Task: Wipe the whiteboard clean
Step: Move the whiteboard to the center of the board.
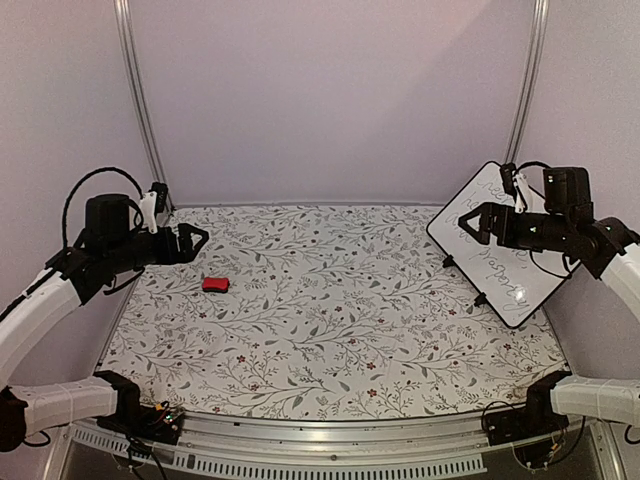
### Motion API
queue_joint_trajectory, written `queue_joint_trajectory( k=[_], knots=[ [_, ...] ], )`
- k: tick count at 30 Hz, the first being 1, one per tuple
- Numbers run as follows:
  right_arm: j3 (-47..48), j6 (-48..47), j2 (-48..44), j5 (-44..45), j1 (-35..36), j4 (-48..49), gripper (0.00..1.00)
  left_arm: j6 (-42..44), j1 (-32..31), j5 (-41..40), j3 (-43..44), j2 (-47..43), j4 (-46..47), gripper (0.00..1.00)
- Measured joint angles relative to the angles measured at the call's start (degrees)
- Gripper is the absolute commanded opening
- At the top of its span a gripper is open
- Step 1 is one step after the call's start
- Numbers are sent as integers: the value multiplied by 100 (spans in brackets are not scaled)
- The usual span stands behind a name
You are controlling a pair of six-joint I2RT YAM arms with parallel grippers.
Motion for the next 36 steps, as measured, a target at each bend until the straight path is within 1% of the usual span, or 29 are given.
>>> queue_joint_trajectory(
  k=[8, 14, 19, 28, 36],
  knots=[
    [0, 7, 70, 264, 0, -74, 99, 2, 0, 0, 0, 0, 0, 100],
    [-63, 94, 369, 968, 0, -103, 99, 0, 0, 2, 0, 0, 0, 100],
    [-313, 306, 400, 1591, 0, -39, 99, 0, 0, 7, 0, 0, 0, 100],
    [-776, 929, 776, 2269, 0, 511, 99, 0, 0, 24, 0, 0, 0, 100],
    [-892, 1585, 1443, 2745, 31, 1110, 97, 0, 0, 22, 0, 4, 0, 100]
  ],
)
